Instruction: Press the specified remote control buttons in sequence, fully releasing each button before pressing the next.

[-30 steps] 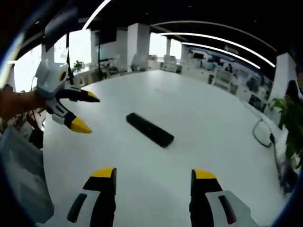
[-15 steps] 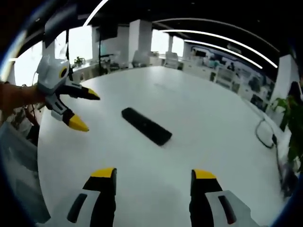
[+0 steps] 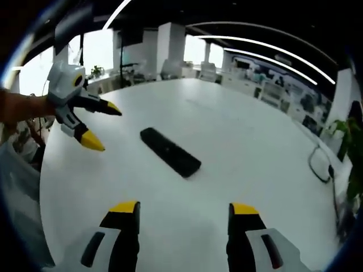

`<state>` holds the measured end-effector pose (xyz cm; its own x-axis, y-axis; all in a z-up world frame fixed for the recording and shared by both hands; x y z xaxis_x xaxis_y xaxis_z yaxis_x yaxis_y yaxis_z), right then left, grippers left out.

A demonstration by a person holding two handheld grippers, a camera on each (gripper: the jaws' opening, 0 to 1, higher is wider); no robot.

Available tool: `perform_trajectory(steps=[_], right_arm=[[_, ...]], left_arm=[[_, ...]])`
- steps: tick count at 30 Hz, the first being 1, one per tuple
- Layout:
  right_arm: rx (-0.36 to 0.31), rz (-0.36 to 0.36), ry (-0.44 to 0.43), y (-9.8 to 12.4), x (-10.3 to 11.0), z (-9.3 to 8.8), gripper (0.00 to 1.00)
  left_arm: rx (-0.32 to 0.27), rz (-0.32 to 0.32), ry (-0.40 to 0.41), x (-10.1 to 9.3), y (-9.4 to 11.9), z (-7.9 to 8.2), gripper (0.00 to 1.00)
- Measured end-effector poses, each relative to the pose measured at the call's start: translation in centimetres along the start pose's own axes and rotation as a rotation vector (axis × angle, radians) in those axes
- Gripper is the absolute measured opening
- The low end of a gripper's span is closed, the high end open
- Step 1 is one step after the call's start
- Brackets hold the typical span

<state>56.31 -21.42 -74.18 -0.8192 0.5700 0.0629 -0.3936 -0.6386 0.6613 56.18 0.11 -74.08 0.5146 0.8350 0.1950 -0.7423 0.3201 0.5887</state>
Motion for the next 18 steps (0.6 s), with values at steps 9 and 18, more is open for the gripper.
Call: perform_trajectory(steps=[9,18], right_arm=[[0.009,0.011,0.007,-0.8,-0.7,0.0,0.60],[0.021,0.032,0.024,-1.3,-1.1,-0.2,0.60]], left_arm=[[0.004,-0.015,-0.008,0.5,-1.0,0.1,0.74],[0.009,-0.045,-0.032,0.1,-1.6,0.3,0.73]])
Point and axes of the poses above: the point that each gripper's makers call its tool centre point, and the gripper's own axes: y roughly backward along the fingers, x roughly to its left, z roughly out of its top, the point moved 2 cm from there along y, roughly backward along the fingers, and after that the axes turned 11 degrees about z, right-handed, at the moved point
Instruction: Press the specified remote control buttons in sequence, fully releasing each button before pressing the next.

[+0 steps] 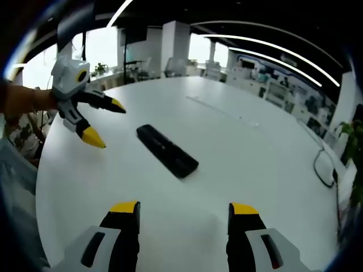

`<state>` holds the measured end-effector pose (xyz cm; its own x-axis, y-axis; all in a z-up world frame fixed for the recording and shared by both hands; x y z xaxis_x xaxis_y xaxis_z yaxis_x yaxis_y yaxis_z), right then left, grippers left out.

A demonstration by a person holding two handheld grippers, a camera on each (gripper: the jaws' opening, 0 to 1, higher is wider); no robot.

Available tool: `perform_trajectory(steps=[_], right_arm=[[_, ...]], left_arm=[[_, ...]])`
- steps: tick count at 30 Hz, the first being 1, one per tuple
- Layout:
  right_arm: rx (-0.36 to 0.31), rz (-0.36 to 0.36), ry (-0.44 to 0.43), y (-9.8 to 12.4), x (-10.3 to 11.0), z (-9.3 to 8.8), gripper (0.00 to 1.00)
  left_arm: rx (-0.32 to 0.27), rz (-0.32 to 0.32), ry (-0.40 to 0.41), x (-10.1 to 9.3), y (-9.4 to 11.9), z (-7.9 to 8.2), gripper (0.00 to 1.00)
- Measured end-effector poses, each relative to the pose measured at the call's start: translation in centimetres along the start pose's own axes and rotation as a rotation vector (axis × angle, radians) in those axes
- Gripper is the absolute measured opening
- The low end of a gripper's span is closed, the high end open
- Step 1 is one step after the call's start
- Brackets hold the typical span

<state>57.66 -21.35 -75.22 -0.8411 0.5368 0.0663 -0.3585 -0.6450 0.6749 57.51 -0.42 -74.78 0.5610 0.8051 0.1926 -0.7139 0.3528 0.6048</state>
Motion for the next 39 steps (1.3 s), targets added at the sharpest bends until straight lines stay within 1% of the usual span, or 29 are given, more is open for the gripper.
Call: perform_trajectory(steps=[9,11,16,21,24,39], right_arm=[[-0.004,0.028,-0.008,-0.5,-1.0,-0.1,0.60],[-0.009,0.037,-0.015,-0.7,-0.8,0.0,0.60],[-0.013,0.047,-0.010,-0.9,-1.1,0.2,0.60],[-0.008,0.059,0.029,-1.2,-1.7,0.5,0.60],[0.003,0.062,0.057,-1.5,-2.0,0.7,0.60],[0.014,0.097,0.120,-2.6,-2.6,1.5,0.60]], left_arm=[[-0.005,-0.021,-0.014,0.3,-0.6,0.2,0.72],[-0.006,-0.027,-0.016,0.3,-0.8,0.3,0.71],[-0.016,-0.053,0.015,0.8,-1.2,0.5,0.71],[-0.024,-0.074,0.051,1.1,-1.5,0.8,0.69],[-0.028,-0.080,0.025,1.3,-1.8,0.7,0.65],[-0.026,-0.108,-0.001,1.5,-2.8,0.6,0.65]])
Point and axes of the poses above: the point that each gripper's makers call its tool centre point, and the gripper's own axes: y roughly backward along the fingers, x roughly to its left, z roughly out of its top, the point moved 2 cm from there along y, roughly backward along the fingers, and after that the axes turned 11 degrees about z, right-handed, at the moved point
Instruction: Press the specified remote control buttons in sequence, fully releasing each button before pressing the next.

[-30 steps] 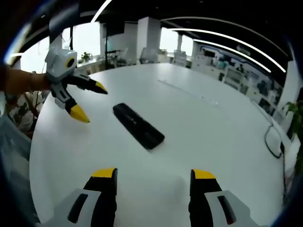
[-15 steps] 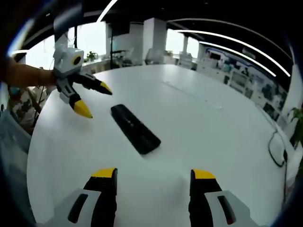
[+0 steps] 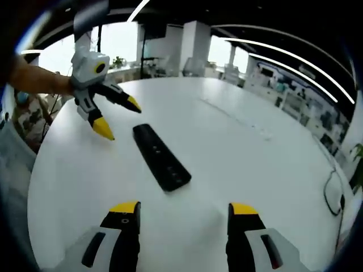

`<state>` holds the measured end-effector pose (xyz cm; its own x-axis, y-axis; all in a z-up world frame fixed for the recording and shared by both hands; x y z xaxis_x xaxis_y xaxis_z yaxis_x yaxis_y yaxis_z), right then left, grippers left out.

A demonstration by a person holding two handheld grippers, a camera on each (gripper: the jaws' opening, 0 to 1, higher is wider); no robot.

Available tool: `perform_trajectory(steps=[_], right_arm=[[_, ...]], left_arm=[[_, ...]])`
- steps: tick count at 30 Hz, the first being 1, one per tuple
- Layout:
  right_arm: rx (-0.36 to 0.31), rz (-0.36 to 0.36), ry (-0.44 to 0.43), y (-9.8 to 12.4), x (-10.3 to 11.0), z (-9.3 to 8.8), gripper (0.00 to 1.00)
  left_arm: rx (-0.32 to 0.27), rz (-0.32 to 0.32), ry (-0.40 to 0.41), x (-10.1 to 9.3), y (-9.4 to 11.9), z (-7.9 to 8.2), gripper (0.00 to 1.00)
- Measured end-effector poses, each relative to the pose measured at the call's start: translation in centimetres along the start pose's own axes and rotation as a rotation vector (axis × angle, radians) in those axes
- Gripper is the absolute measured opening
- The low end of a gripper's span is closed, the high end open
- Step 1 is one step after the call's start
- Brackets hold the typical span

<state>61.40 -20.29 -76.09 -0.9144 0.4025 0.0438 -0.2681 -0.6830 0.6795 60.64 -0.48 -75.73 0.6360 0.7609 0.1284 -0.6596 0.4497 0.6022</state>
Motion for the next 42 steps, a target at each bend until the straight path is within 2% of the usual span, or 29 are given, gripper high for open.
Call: perform_trajectory(steps=[14,25,42], right_arm=[[0.025,0.053,0.076,-0.9,-0.4,0.3,0.59],[0.026,0.102,0.124,-1.5,-0.3,0.8,0.56],[0.023,0.231,0.186,-2.6,0.4,1.9,0.52]], left_arm=[[-0.006,-0.052,-0.049,0.6,-1.1,0.3,0.65],[-0.013,-0.118,-0.109,-0.1,-1.7,0.6,0.64],[-0.013,-0.186,-0.142,-0.5,-2.6,1.2,0.63]])
Point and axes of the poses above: the point that each gripper's makers call its tool centre point, and the gripper's own axes: y roughly backward along the fingers, x roughly to its left, z roughly out of its top, the point moved 2 cm from there along y, roughly backward along the fingers, and after that the axes turned 11 degrees about z, right-handed, at the moved point
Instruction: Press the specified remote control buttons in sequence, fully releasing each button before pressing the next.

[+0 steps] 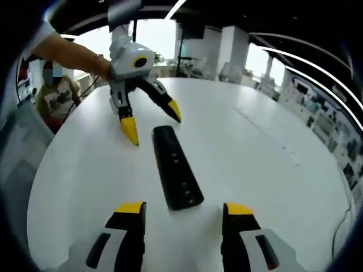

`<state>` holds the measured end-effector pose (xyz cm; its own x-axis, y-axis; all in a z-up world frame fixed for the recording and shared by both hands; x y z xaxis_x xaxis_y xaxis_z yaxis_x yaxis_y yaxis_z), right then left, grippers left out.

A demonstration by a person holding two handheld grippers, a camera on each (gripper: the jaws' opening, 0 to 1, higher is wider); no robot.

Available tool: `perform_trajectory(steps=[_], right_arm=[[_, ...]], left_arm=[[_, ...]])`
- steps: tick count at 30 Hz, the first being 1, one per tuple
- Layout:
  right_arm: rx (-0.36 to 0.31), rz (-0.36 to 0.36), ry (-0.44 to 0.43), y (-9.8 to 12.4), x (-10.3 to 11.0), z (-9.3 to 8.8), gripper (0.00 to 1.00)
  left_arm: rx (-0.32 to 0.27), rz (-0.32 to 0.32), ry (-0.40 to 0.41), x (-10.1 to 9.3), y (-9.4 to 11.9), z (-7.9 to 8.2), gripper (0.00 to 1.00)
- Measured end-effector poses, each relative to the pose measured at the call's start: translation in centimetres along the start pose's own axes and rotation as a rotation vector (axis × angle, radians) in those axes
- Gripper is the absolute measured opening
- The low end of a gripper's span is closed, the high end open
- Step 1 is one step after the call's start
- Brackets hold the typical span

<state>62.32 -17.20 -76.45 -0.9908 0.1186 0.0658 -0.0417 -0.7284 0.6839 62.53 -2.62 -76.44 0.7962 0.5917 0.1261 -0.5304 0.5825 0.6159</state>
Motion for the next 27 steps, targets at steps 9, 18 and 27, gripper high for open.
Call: perform_trajectory(steps=[9,18,27], right_arm=[[0.007,0.052,0.043,-0.7,-0.2,0.8,0.50],[0.027,0.095,0.058,-1.0,0.0,0.8,0.47],[0.035,0.137,0.073,-1.5,-0.1,1.1,0.44]], left_arm=[[0.005,-0.036,-0.033,-0.3,-0.3,0.3,0.62],[-0.001,-0.067,-0.044,-0.8,-0.9,0.8,0.61],[-0.009,-0.124,-0.071,-1.2,-1.1,1.0,0.61]])
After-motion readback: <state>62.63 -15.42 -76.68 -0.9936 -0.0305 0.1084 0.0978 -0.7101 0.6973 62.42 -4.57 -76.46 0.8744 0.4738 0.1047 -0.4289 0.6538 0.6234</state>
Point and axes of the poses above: the point that each gripper's makers call its tool centre point, and the gripper's own axes: y roughly backward along the fingers, x roughly to its left, z roughly out of its top, the point moved 2 cm from there along y, roughly backward along the fingers, and after that the axes turned 11 degrees about z, right-handed, at the moved point
